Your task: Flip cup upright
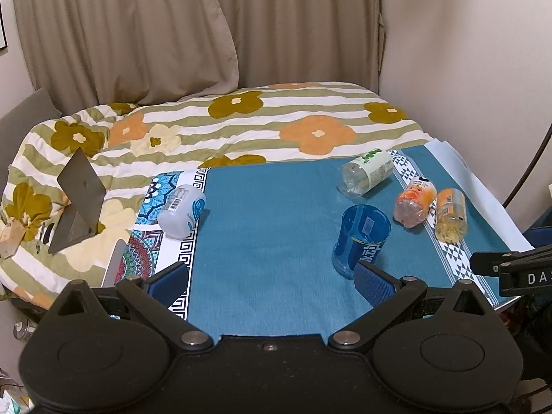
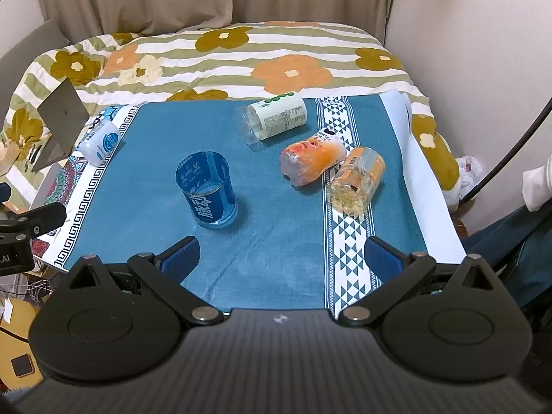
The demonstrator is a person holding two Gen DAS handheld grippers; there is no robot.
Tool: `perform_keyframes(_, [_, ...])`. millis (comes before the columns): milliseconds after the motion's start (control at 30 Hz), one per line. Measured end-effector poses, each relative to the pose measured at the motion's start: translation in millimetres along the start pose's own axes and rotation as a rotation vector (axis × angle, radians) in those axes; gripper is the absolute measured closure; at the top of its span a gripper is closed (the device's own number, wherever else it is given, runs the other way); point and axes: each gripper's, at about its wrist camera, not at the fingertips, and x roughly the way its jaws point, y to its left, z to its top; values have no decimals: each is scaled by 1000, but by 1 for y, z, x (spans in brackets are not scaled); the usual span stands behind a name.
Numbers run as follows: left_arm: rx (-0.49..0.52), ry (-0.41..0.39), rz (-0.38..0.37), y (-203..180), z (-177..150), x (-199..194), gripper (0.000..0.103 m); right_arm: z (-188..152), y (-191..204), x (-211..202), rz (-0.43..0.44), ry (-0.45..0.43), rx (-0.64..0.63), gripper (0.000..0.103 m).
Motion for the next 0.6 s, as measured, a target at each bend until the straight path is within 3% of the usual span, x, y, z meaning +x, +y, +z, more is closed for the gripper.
perform_keyframes(600, [1,-5,-4,1,1,-2,0,0,1,-1,1,1,6,0])
